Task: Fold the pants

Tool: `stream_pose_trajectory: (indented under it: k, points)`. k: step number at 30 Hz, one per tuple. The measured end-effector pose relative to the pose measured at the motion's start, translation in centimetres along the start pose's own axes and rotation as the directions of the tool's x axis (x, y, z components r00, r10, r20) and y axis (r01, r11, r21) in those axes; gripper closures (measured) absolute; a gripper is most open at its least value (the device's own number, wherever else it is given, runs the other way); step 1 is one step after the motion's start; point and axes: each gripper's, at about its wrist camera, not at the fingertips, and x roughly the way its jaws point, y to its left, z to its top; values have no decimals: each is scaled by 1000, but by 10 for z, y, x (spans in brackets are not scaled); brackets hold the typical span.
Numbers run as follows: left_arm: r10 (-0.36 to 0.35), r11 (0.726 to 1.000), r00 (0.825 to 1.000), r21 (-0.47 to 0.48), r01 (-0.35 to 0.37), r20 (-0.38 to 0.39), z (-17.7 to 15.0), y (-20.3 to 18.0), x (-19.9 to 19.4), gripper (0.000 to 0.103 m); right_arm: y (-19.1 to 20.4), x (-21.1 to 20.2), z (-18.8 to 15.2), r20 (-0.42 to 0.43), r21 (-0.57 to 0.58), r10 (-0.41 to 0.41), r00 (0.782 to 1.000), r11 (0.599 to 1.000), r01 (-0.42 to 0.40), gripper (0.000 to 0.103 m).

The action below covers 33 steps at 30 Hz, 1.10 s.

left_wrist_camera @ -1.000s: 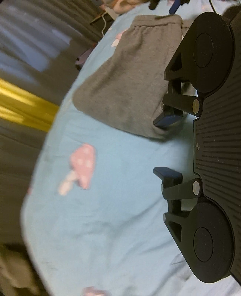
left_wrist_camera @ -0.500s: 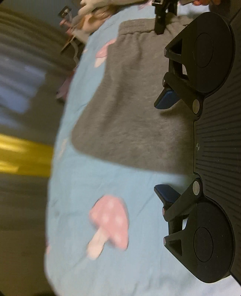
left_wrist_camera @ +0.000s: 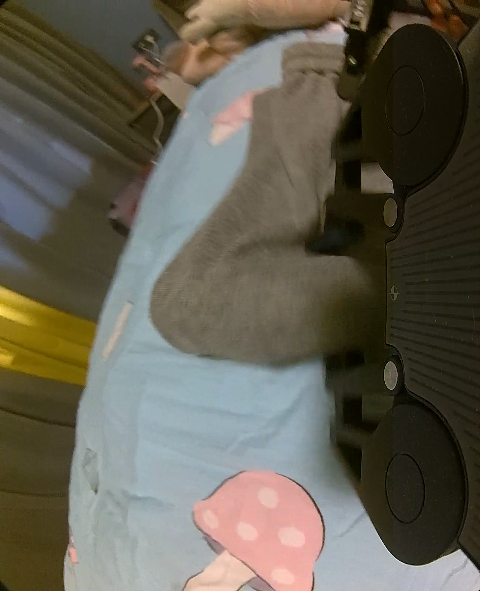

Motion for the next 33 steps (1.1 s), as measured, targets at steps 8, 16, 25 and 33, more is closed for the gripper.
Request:
stream_pose_trajectory:
  k: [8,16,25,33]
  points:
    - [-67,996,994,-45,71,90,19,-10,-26,77,26,-30,16,90,-24,60,994,998,-58,48]
    - [64,995,979,-89,-48,194,64,-34,-27,43,44,-46,64,233,-87,-7,972,996,28,27]
    - [196,972,980,127,-198,26,-11,-39,-2,16,42,-42,32,253,-192,-265,930,929,317,4]
    - [456,811,872,319,-490,181,-42,-56,-9,5,34,-47,-5,228,-106,-436,870,878,468,4]
